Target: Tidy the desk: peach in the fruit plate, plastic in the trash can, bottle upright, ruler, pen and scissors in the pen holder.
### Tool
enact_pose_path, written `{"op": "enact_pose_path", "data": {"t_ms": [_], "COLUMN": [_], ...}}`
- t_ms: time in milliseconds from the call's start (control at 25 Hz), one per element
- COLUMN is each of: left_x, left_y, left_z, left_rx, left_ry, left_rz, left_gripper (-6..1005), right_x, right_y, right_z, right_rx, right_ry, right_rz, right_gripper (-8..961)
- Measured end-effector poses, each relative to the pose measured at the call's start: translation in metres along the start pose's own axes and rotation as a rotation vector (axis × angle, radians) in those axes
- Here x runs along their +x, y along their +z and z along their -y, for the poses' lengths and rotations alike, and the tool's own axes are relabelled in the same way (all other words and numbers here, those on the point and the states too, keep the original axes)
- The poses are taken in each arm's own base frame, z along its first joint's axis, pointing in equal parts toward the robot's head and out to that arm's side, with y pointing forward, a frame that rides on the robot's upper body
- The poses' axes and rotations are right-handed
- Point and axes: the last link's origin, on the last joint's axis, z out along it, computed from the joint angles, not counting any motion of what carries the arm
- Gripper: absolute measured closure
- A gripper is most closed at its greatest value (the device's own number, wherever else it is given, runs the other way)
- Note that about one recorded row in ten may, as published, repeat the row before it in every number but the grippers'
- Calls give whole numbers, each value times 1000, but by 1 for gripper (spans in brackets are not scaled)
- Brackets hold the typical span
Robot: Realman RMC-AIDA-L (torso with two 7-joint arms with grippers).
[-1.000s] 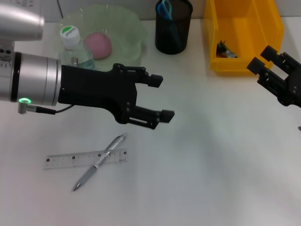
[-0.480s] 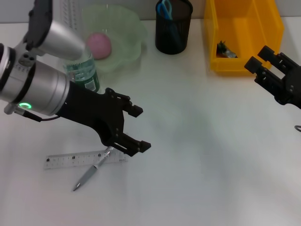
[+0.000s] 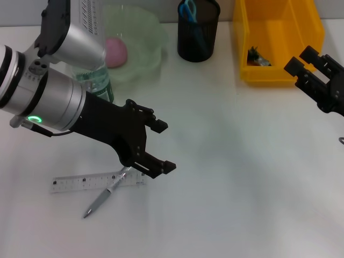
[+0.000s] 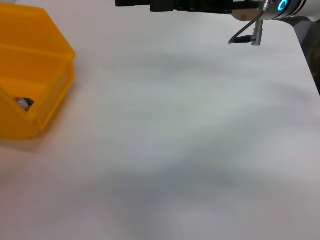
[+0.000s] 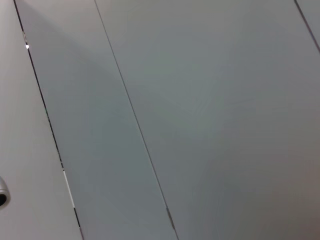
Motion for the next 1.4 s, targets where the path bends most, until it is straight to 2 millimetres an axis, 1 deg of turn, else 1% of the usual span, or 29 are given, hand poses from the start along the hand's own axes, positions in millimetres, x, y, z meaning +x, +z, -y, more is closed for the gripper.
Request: {"op": "enact_pose_path", "data": {"t_ms": [560, 840, 1120, 1400], "left_x": [0, 0, 0, 7], "left_y": [5, 5, 7, 13], "left_z": [-1, 2, 4, 4], "left_rx": [-1, 18, 26, 18], "left_ry": [-17, -10, 1, 52], "left_rz": [7, 3, 46, 103], "left_gripper": [135, 136, 135, 139], "right_x": [-1, 1, 2, 1], "right_y": [13, 14, 18, 22], "right_z": [0, 2, 2, 4], "right_rx": [-21, -5, -8, -4], "right_ry": [3, 4, 8, 5], "right_rz": [2, -9, -10, -16], "right_gripper": [311, 311, 311, 311]}}
